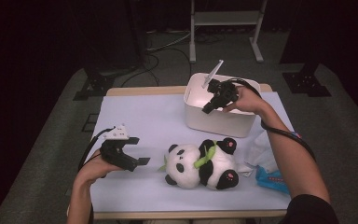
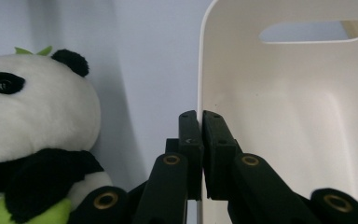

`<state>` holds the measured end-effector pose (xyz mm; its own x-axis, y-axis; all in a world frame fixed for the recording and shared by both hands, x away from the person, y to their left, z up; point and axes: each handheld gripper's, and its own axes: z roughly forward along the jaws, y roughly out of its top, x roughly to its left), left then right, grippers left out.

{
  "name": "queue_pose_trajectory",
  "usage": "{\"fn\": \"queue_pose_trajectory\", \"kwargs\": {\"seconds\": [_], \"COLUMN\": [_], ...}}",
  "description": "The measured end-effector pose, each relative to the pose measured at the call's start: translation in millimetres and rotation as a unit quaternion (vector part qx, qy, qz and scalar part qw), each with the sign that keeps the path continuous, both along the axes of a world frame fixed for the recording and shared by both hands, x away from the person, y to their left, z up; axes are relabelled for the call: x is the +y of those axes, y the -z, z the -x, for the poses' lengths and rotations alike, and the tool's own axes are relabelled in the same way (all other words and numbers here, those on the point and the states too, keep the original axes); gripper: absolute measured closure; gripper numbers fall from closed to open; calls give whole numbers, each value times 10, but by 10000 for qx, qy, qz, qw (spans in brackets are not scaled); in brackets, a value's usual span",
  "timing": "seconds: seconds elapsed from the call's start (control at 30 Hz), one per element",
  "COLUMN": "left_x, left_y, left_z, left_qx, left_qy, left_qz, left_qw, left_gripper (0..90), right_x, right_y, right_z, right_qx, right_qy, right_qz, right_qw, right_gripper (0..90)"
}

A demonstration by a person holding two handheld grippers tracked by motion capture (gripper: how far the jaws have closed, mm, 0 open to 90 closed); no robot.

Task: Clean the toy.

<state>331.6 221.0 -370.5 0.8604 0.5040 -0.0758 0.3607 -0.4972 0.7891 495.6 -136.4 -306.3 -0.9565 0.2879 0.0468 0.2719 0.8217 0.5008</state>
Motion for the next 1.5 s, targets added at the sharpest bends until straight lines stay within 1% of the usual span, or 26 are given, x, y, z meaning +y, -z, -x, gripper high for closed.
{"fn": "queue_pose_trajectory", "kwargs": {"seconds": [0.07,0.17,0.23,0.3,0.53,0.67,0.9,0.93,1.1,1.4,1.5], "left_x": [7,11,8,6,-2,-5,-8,-10,-18,-32,-35], "left_y": [0,3,8,11,17,22,22,23,25,26,31], "left_z": [2,-1,-4,-7,-8,-8,-6,-6,-8,-8,-10], "left_qx": [6,23,25,27,42,65,65,69,66,67,64], "left_qy": [-11,-11,-15,0,15,14,28,25,59,80,86], "left_qz": [16,21,22,17,20,26,23,34,-3,-21,-19], "left_qw": [10000,10000,10000,10000,10000,10000,10000,10000,10000,9999,9999], "left_gripper": [80,80,80,79,80,79,79,79,79,79,79], "right_x": [30,79,118,159,278,317,385,395,420,414,407], "right_y": [1,3,2,-2,7,1,-2,-1,-4,2,5], "right_z": [27,68,106,140,247,307,380,390,446,488,483], "right_qx": [44,11,28,31,35,58,107,79,88,79,136], "right_qy": [-43,-125,-190,-301,-537,-630,-735,-764,-852,-865,-836], "right_qz": [-30,-38,-40,-25,-103,-65,-50,-56,-23,-37,-58], "right_qw": [10000,9999,9998,9995,9985,9980,9972,9970,9963,9962,9964], "right_gripper": [868,868,867,868,866,866,866,866,866,864,852]}}
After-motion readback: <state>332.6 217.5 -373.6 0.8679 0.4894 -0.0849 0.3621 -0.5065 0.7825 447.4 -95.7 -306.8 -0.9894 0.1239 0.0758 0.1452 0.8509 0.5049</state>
